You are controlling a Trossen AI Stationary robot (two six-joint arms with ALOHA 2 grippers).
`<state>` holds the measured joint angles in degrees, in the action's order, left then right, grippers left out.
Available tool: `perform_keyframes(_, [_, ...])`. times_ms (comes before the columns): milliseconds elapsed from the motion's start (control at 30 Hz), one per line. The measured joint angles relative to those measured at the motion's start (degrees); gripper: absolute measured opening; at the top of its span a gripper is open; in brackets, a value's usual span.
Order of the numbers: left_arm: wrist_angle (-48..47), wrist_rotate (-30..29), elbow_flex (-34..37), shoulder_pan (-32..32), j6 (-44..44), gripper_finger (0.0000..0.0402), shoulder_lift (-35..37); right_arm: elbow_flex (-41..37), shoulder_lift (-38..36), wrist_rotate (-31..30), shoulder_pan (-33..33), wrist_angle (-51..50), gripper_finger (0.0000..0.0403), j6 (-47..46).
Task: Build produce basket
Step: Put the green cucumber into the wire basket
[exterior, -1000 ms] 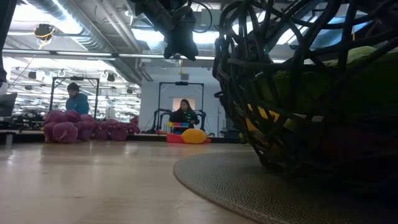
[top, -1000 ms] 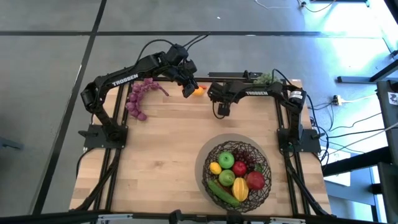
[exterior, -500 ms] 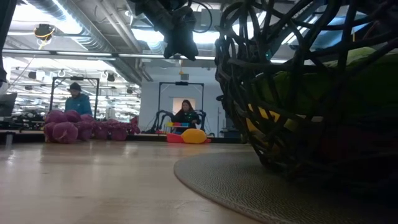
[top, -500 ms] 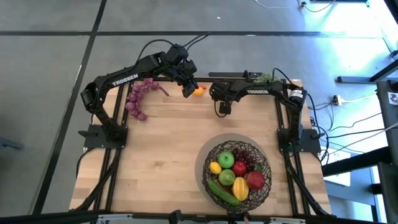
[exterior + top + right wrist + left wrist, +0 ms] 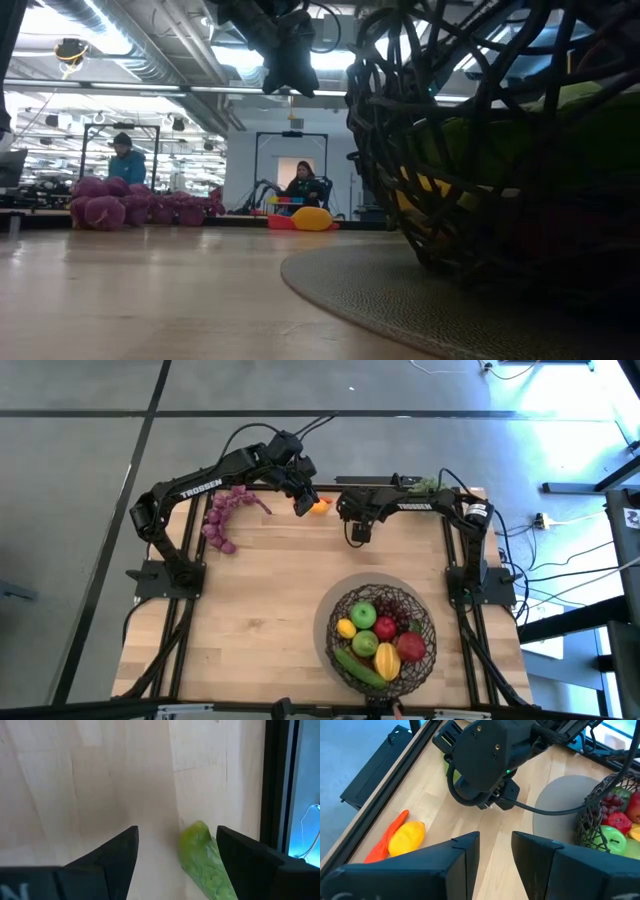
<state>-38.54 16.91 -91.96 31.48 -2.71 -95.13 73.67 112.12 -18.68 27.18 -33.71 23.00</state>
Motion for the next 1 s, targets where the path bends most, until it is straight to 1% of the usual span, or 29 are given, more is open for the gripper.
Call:
perform_keyframes(133, [0.0,0.0,0.0,0.0,-0.2,0.0103,0.0,0.0,0.0,0.2,0.5,0.0,0.0262,0.0])
perform_keyframes(433, [0.0,0.0,0.0,0.0,-0.4,0.0103,0.0,0.0,0.0,0.3,0.7,0.0,0.0241,0.0])
perform_keyframes(833, [0.0,0.0,0.0,0.0,-1.7,0.0103,0.0,0.0,0.0,0.3,0.7,0.0,0.0171,0.0])
perform_keyframes(1000, [0.0,0.0,0.0,0.0,-1.7,0.0103,0.0,0.0,0.0,0.3,0.7,0.1,0.0153,0.0])
